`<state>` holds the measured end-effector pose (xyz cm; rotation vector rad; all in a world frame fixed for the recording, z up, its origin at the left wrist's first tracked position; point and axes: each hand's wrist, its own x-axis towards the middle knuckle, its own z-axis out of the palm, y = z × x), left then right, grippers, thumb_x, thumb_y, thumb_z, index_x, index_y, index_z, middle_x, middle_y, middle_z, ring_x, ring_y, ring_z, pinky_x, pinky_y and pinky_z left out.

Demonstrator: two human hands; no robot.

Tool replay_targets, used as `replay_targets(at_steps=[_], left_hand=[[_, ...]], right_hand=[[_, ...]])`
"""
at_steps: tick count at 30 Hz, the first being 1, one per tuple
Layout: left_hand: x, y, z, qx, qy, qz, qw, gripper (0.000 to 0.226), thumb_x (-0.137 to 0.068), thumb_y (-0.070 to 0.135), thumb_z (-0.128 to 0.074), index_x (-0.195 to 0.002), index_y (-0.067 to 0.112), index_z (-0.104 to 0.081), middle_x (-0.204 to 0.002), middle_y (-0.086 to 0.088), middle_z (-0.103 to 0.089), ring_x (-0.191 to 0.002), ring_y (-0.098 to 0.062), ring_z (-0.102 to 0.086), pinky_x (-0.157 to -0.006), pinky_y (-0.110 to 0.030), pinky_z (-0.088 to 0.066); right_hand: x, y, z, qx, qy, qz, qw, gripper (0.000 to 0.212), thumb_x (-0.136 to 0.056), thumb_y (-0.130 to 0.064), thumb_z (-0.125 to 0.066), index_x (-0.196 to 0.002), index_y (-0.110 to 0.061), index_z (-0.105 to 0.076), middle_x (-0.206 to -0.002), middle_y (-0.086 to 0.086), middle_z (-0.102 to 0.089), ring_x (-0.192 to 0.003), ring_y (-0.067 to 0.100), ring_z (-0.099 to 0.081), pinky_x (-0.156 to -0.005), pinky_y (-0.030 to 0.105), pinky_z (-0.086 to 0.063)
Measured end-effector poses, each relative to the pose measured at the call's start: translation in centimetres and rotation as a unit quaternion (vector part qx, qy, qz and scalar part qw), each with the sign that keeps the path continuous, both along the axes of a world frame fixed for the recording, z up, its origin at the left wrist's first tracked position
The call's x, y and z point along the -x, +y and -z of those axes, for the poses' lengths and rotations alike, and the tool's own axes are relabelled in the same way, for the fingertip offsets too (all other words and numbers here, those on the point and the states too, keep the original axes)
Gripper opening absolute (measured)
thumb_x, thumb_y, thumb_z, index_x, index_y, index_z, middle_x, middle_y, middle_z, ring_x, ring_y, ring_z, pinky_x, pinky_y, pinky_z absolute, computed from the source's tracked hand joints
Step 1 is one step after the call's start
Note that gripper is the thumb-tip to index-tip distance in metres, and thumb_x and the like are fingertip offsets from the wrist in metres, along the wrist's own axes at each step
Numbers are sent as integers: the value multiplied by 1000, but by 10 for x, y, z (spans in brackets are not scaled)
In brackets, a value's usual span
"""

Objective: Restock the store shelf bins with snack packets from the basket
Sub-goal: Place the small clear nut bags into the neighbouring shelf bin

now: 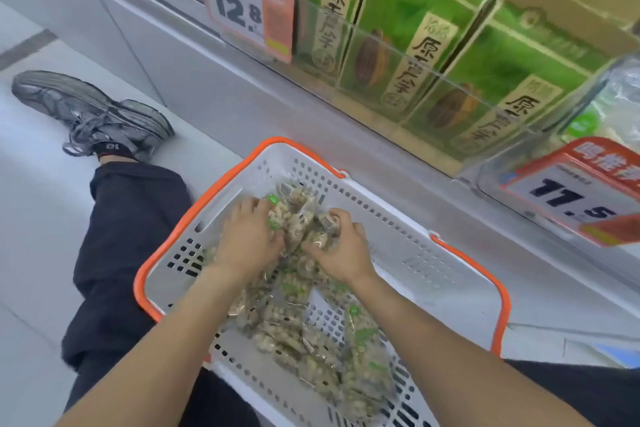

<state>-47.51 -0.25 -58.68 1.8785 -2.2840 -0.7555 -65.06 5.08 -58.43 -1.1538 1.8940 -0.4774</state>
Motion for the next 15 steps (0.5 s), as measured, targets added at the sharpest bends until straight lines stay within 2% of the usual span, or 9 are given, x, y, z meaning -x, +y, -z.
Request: replay_targets(at_steps=[3, 5, 6, 8, 10, 12, 13, 14, 15], left_hand=[[1, -18, 18, -102, -44, 3, 994, 69, -91, 33, -57, -151, 15, -28, -149, -16, -34, -140, -33, -30, -113, -48, -33], [4, -22, 31, -146, -62, -5, 987, 71, -89, 35, -58, -150, 17, -26, -150, -14, -34, -140, -33, -30, -111, -49, -35], [5, -22, 37, -153, -69, -8, 986, 70, -88, 36, -59, -148, 17, -28, -148, -14, -36, -139, -32, -32, -108, -49, -36], [9, -24, 43, -147, -85, -13, 985, 67, -87, 39, -62, -142, 16, -33, -143, -13, -40, -135, -32, -36, -104, -48, -38], [13, -26, 47, -135, -92, -27, 986, 69, -86, 47, -63, -139, 15, -34, -140, -12, -44, -133, -31, -40, -103, -47, -38], [17, -27, 49, -137, -93, -49, 985, 75, -83, 56, -65, -138, 14, -35, -136, -10, -51, -129, -30, -46, -103, -47, -39], [18, -26, 50, -150, -98, -57, 982, 77, -82, 59, -66, -136, 13, -37, -132, -8, -55, -125, -28, -51, -102, -46, -40], [20, -25, 48, -165, -108, -58, 979, 74, -82, 61, -66, -131, 12, -41, -127, -6, -59, -119, -27, -55, -98, -42, -42], [23, -24, 45, -178, -123, -52, 975, 66, -82, 61, -66, -122, 12, -46, -121, -6, -62, -111, -25, -59, -90, -37, -43]], right_hand=[[-29, -19, 18, -23, -35, 46, 998, 88, -75, -74, -66, -147, -46, -24, -143, 7, -33, -124, 26, -46, -106, 39, -40], [-44, -31, 33, -30, -5, 60, 998, 87, -72, -89, -47, -146, -53, -16, -151, 11, -34, -140, 35, -31, -113, 53, -33], [-48, -35, 39, -25, 17, 61, 998, 83, -75, -89, -41, -146, -55, -13, -150, 11, -38, -142, 37, -28, -114, 55, -30], [-50, -37, 52, 19, 50, 56, 997, 68, -88, -74, -41, -146, -56, -12, -142, 9, -50, -136, 35, -35, -113, 53, -30], [-40, -30, 59, 68, 37, 53, 996, 58, -97, -49, -48, -147, -51, -20, -126, 5, -62, -113, 22, -53, -105, 46, -41], [-26, -16, 61, 90, 2, 64, 994, 55, -99, -32, -52, -146, -45, -26, -93, 0, -66, -73, 14, -58, -76, 38, -54], [-18, -8, 61, 82, -11, 70, 994, 56, -100, -29, -54, -146, -41, -26, -82, -4, -62, -66, 14, -57, -65, 37, -54], [-11, -1, 61, 68, -17, 69, 995, 57, -100, -30, -55, -147, -38, -25, -81, -10, -58, -70, 14, -58, -63, 35, -52], [-5, 6, 62, 59, -18, 61, 996, 60, -99, -34, -58, -148, -36, -23, -86, -15, -56, -81, 13, -59, -69, 33, -52]])
